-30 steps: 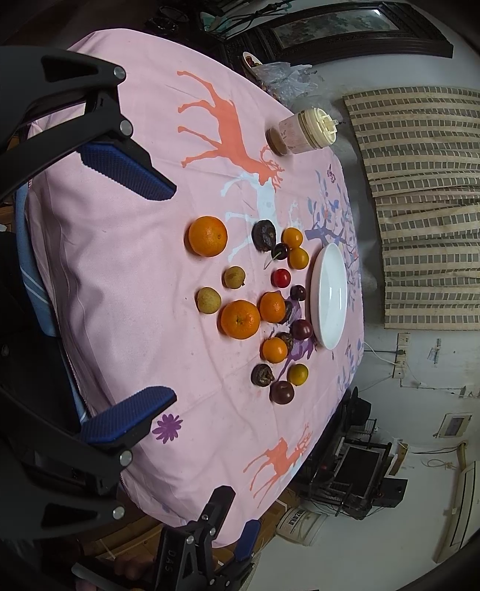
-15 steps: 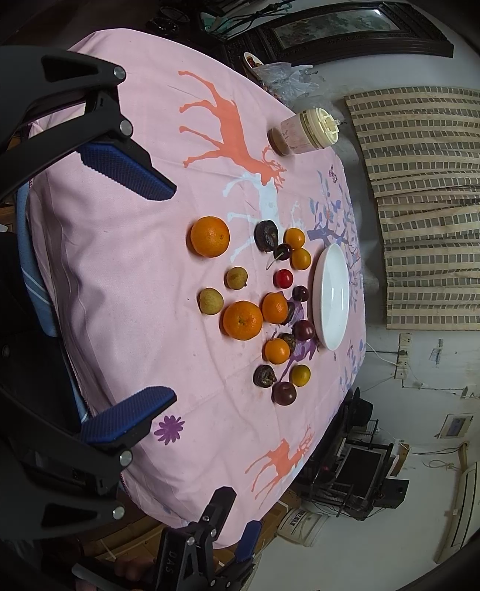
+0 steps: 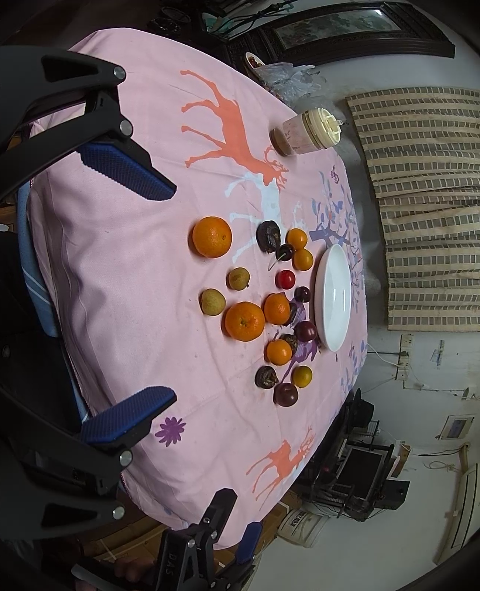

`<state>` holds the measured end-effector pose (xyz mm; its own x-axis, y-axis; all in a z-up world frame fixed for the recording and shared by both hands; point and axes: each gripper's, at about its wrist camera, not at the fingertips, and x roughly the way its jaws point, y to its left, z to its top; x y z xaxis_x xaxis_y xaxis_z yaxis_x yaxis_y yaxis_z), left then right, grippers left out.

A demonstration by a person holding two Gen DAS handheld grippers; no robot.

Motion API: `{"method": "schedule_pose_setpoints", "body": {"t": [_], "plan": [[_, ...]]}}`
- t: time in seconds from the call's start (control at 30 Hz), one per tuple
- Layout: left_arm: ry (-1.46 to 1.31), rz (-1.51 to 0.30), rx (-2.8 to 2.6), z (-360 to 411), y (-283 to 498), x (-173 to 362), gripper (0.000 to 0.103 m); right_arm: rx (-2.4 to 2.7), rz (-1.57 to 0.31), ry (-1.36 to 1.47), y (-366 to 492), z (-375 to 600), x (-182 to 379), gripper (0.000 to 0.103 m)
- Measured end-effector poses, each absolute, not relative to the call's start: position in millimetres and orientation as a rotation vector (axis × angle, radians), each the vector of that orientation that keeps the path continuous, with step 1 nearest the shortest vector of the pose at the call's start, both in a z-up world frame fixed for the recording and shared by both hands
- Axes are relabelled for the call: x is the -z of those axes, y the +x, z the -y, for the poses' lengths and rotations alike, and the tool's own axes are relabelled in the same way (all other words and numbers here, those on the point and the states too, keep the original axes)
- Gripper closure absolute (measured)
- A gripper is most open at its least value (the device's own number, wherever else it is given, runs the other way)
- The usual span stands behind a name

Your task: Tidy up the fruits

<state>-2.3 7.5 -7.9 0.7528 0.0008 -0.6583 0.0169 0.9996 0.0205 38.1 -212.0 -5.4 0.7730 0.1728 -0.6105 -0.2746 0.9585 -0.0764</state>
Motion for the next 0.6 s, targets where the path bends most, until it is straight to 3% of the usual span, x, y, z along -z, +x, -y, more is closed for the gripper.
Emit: {"method": "schedule_pose_setpoints", "body": {"t": [0.6], "plan": [[0.011, -0.715, -0.011, -37.2, -6.2, 19.4, 0.004, -0.488, -0.688, -0.052, 59.1, 187.8, 27.2, 0.004]]}}
